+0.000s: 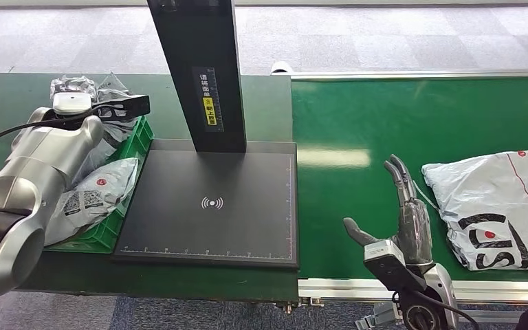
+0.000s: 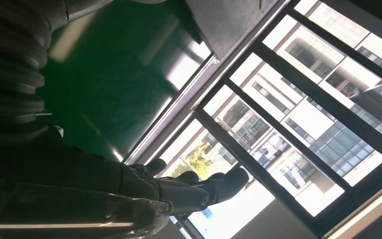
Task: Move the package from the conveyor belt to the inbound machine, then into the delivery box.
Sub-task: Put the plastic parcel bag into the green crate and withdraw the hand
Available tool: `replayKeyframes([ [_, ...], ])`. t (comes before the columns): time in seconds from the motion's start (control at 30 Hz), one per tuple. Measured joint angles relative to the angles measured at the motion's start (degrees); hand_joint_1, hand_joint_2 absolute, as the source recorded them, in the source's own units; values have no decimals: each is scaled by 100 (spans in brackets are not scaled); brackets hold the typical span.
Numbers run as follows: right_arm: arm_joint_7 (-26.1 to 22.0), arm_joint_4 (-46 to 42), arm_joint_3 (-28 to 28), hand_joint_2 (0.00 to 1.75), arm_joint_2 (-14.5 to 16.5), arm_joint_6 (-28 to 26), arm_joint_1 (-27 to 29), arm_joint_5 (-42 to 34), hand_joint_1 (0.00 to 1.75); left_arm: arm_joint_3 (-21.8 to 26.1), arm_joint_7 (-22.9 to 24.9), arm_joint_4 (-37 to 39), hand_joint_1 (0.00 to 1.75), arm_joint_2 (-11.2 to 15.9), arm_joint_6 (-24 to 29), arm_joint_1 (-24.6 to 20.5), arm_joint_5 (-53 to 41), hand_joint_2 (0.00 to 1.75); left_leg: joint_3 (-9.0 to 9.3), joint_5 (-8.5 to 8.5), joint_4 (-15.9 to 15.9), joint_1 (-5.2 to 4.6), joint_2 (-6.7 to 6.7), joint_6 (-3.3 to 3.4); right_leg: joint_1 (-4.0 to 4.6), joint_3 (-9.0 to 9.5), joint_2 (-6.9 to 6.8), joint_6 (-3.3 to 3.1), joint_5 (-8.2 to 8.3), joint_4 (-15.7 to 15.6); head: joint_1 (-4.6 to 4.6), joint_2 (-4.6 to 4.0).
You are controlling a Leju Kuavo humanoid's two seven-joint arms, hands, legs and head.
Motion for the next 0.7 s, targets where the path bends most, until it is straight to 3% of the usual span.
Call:
replayKeyframes([
  [0.13, 57, 129, 61, 175, 22, 150, -204, -20, 0, -14, 256, 48, 0, 25, 21, 7, -313, 175, -5, 0, 0, 0, 3, 0, 0, -2, 1, 0, 1, 0, 1, 0],
  [0.37, 197, 459, 224, 175, 99, 301, -580, 7, 0, -391, 516, 57, 0, 109, 223, -27, -730, 175, -2, 1, 1, 1, -2, 0, 0, -2, -2, 1, 1, 0, -1, -1],
  [0.7, 316, 681, 231, 175, 196, 426, -635, -25, 0, -411, 660, 56, 0, 233, 1187, 65, -522, 175, -2, 1, 0, 0, -2, 0, 0, -3, -1, 0, 1, 0, 0, -1],
])
